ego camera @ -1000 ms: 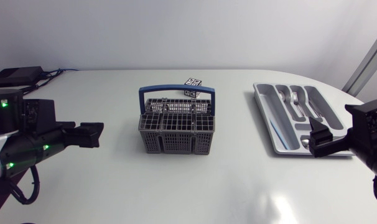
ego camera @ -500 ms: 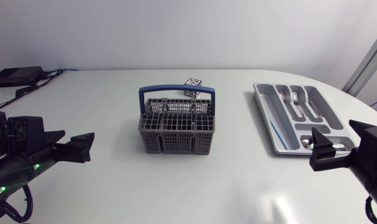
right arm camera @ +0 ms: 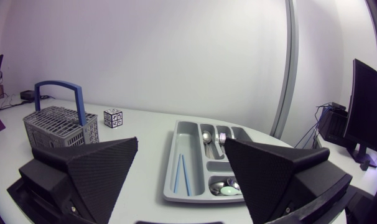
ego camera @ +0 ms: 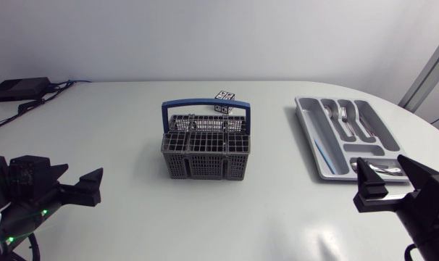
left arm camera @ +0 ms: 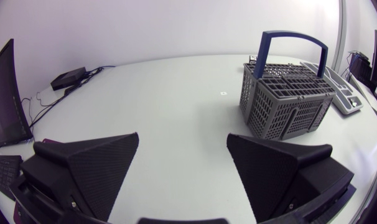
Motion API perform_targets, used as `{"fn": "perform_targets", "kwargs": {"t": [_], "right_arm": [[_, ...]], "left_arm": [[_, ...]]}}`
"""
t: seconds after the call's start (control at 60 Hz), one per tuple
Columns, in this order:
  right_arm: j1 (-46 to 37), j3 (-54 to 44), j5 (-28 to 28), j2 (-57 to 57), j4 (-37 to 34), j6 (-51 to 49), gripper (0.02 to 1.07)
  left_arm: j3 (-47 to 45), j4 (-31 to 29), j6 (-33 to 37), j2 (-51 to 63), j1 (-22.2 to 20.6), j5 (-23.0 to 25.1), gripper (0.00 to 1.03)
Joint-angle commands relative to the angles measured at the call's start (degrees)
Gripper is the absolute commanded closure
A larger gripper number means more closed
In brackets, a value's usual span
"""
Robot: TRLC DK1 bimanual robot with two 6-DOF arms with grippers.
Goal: Transfer all utensils from the basket to the drawer tray.
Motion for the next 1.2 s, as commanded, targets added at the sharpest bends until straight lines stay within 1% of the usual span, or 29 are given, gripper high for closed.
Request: {"fn": "perform_targets", "kwargs": {"t": [0.0, 0.217, 1.183], "right_arm": [[0.65, -2.68, -0.16, -2.63, 0.99, 3.99, 0.06], [0.78, -3.29, -0.23, -3.64, 1.02, 4.82, 0.06], [0.78, -3.29, -0.23, -3.64, 1.02, 4.82, 0.06]], "left_arm": [[-2.71, 1.66, 1.79, -0.97, 0.47, -0.03, 0.04], [-6.22, 4.65, 3.46, -2.64, 0.47, 0.05, 0.04], [-13.52, 3.51, -4.36, -31.20, 4.60, 4.19, 0.04]]}}
